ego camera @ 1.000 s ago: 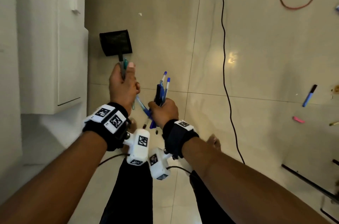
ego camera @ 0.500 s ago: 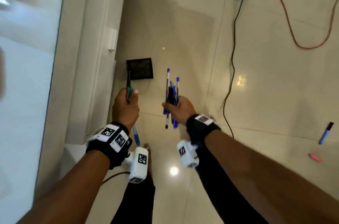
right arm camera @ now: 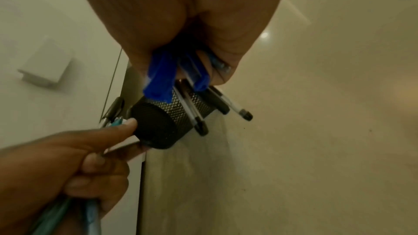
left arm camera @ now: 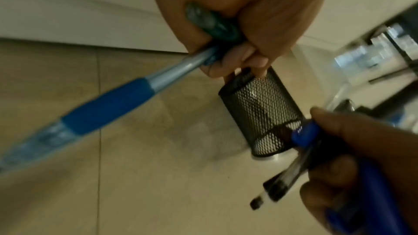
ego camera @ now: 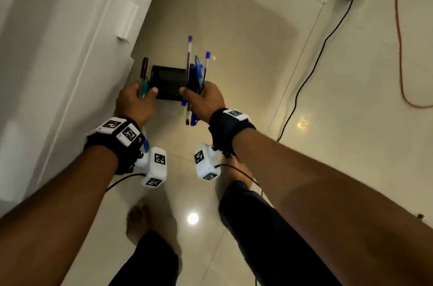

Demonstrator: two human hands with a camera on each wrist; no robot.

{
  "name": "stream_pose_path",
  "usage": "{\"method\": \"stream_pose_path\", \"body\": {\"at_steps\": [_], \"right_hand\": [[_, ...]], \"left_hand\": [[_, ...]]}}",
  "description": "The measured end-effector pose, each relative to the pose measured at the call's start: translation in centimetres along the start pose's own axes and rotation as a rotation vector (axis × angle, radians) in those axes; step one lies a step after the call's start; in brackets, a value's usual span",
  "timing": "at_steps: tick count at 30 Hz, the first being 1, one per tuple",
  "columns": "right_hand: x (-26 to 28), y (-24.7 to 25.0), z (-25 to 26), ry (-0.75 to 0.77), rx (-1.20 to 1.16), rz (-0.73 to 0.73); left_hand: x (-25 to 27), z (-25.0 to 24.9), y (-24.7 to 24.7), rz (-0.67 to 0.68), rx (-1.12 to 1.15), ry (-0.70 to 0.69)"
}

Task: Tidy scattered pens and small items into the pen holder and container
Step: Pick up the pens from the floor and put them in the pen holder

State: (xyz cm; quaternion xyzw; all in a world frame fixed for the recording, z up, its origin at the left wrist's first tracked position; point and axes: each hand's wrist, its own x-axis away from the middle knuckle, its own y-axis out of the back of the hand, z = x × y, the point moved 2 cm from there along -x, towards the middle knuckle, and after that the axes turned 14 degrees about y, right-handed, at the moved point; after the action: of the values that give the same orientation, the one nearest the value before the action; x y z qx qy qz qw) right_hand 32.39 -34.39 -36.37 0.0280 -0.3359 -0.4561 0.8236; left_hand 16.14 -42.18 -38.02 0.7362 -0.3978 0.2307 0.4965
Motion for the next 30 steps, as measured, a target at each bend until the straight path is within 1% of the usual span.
{"method": "stream_pose_path", "body": {"at_steps": [1,3,6,8,11,13,16,18,19,21,22,24,27,30], "right_hand": [[0.3,0.1,-0.1,0.004,-0.006,-0.033],[2.0,1.3,0.2,0.025,0.028,-0.101],[5.5,3.6,2.2,0.086,0.109,-0.079],[8.9,5.4,4.7,0.123,0.173,-0.046],[14.1,8.1,11.0,0.234,0.214,0.026],[17.0,9.7,16.6,0.355,0.331,0.094],[20.1,11.3,24.9,0.645,0.532,0.182],[21.4,11.1,31.0,0.853,0.643,0.239],[21.6,10.6,34.3,0.951,0.668,0.262],[21.8,9.1,39.2,1.091,0.728,0.334],[21.8,7.6,41.6,1.169,0.771,0.396],[21.5,4.1,44.8,1.266,0.861,0.530],[21.4,-1.8,47.0,1.381,1.009,0.735],[22.2,-6.4,47.8,1.485,1.106,0.854]], "left_hand": [[0.5,0.2,0.0,0.017,0.022,0.000],[2.7,0.5,-0.2,0.060,-0.014,-0.044],[7.2,0.2,1.4,0.079,-0.015,-0.094],[10.8,-0.1,3.1,0.110,-0.004,-0.099],[17.3,-1.3,7.2,0.159,0.002,-0.166],[21.8,-2.6,11.3,0.148,0.040,-0.216],[27.3,-4.4,17.5,0.132,0.144,-0.226],[30.0,-4.9,22.2,0.122,0.234,-0.233],[31.0,-5.1,24.9,0.100,0.283,-0.239],[32.2,-5.0,28.6,0.064,0.363,-0.251],[32.3,-4.5,30.8,0.017,0.414,-0.243],[32.0,-2.9,34.4,-0.084,0.511,-0.200],[31.3,-0.1,38.7,-0.231,0.631,-0.124],[31.0,2.9,41.5,-0.298,0.771,-0.067]]}}
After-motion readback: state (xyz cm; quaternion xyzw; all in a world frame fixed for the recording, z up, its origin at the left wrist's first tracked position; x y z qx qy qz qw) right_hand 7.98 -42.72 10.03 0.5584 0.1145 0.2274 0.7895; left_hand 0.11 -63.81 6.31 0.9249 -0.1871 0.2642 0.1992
